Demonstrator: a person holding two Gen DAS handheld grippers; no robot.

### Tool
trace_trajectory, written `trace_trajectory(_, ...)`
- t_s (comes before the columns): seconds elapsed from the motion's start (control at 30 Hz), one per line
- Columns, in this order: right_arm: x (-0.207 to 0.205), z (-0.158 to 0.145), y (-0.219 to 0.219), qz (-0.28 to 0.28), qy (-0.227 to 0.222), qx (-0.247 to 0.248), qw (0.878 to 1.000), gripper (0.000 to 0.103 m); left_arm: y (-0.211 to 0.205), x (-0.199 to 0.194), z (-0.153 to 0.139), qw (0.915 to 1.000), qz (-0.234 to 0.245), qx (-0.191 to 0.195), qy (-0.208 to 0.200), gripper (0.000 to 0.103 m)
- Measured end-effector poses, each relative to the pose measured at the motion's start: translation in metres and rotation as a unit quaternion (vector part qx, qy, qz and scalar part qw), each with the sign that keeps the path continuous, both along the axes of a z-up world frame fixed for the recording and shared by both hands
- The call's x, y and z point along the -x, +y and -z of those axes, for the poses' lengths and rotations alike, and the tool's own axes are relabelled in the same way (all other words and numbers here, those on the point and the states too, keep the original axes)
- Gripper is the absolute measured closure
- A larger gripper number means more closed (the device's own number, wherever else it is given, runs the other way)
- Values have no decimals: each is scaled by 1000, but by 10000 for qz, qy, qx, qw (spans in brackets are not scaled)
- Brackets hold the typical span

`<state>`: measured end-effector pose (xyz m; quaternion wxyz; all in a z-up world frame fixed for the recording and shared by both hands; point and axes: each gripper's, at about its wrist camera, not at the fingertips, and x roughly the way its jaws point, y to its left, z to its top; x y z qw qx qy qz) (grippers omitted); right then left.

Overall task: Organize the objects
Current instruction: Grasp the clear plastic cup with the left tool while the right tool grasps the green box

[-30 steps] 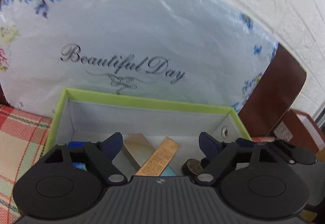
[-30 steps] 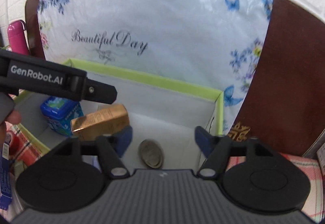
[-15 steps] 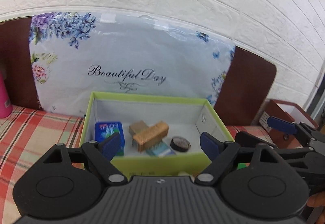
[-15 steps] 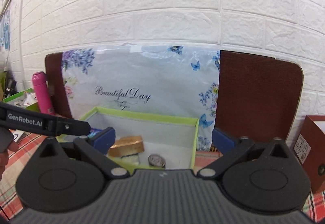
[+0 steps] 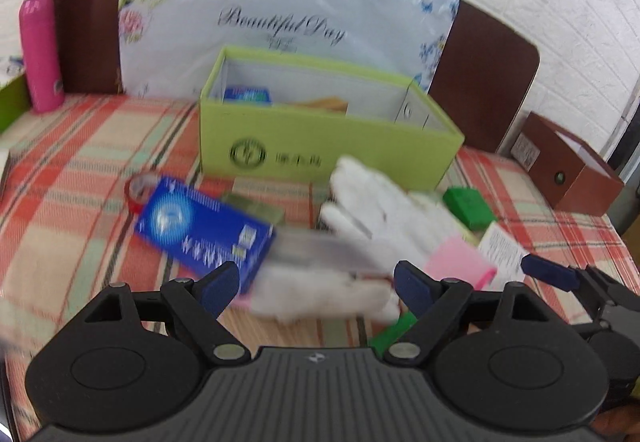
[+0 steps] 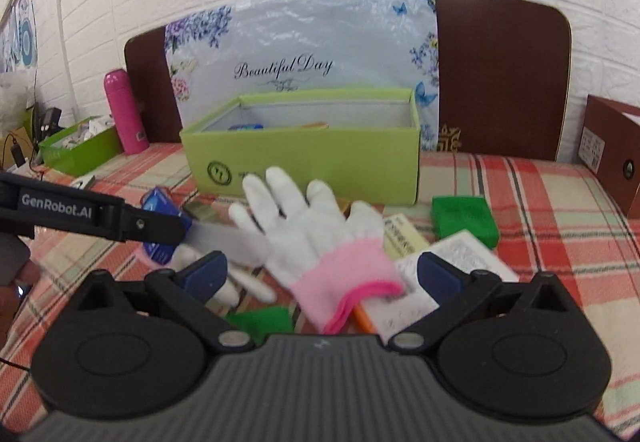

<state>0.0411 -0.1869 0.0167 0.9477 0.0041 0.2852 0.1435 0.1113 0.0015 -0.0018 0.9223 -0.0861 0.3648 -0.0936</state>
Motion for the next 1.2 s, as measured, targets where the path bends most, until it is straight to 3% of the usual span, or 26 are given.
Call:
trace_trajectory(0.3,41,40,35,-343,217,617,9973,0,9,26,31,9989,-145,-138,423,15)
trace_trajectory(0.57,38,48,39,-347,356,490,9976,0,52,44,9,9965,-706,-453,17,15)
trace_trajectory(0.77,37,50,33,-251,467,383,9979,0,116,40,-5,9782,-1881,-856,-221,15)
trace_trajectory(0.93,34,51,34,-235,488,374,9978,0,161,15,19,9654,-2455,-842,252,16)
trace_trajectory(0.97,34,50,36,-262,453,399,9978,0,165,12,23,9655,-2450,-812,344,21)
trace_trajectory(1.0,33,50,37,-292,408,423,9978,0,165,9,25,9678,-2364,-778,383,36)
trace_trajectory(1.07,29,49,38,-361,288,441,9980,1,156,7,30,9751,-2040,-734,469,47)
trace_trajectory(1.2,16,51,39,-505,207,452,9975,9,113,10,30,9897,-1145,-781,355,48)
